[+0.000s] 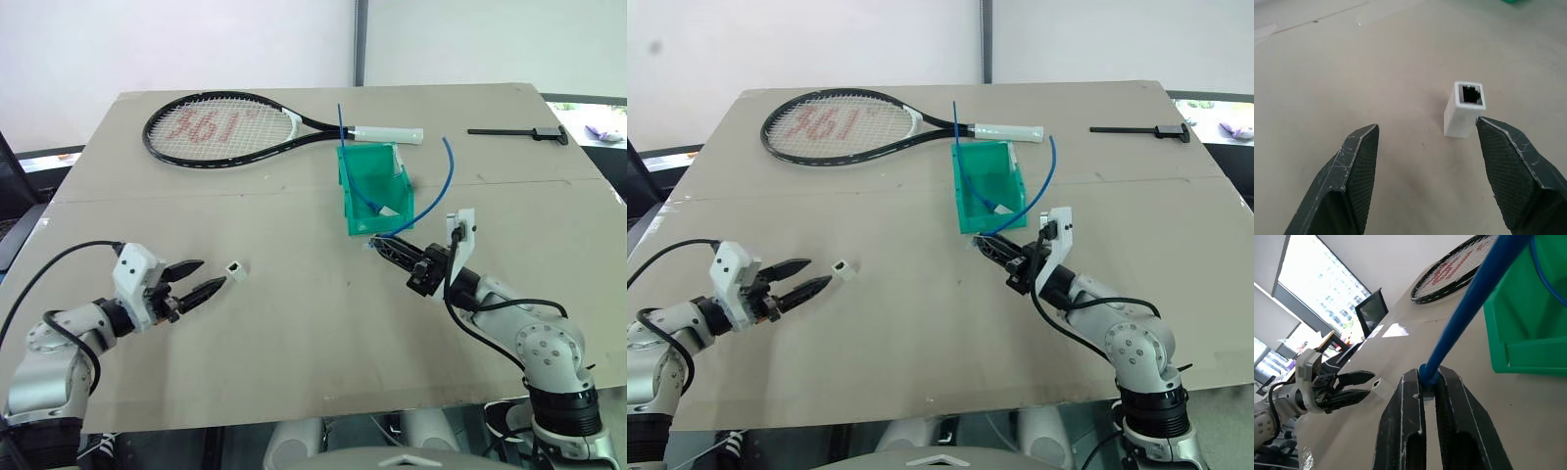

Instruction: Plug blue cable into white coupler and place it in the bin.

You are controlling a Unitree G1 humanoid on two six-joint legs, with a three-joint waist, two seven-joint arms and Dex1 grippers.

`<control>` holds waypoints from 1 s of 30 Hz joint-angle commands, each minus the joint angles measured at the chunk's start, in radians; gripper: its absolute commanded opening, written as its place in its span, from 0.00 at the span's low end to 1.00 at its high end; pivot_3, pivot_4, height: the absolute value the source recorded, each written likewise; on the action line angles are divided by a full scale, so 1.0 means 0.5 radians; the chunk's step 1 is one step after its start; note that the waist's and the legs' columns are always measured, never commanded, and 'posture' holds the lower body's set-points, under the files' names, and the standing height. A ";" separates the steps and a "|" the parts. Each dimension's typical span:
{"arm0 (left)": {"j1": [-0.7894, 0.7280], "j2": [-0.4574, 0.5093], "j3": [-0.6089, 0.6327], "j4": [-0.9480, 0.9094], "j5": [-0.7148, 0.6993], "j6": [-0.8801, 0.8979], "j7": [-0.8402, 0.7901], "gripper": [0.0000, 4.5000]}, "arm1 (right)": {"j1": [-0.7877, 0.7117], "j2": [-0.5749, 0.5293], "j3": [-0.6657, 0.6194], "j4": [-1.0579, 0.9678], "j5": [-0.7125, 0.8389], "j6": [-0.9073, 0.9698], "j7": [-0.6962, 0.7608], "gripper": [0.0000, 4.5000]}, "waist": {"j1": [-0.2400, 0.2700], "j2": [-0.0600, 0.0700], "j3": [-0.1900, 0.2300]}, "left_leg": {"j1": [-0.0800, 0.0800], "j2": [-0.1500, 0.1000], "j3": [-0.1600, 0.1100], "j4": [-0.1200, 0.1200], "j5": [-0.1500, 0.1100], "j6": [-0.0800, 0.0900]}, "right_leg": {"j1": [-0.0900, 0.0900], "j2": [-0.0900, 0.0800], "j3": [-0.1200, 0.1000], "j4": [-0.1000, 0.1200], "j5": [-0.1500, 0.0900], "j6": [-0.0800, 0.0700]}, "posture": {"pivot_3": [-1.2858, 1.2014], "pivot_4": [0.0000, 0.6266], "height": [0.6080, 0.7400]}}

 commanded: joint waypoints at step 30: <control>-0.762 -0.322 -0.981 -0.118 0.347 0.028 -0.242 0.08 | -0.244 -0.577 0.146 -0.069 -0.623 -0.253 0.615 0.00 | 0.010 -0.002 0.000 | -0.002 -0.006 -0.001 0.003 0.000 0.001 | 0.001 -0.003 -0.002 0.000 0.005 0.008 | 0.52 0.24 1.00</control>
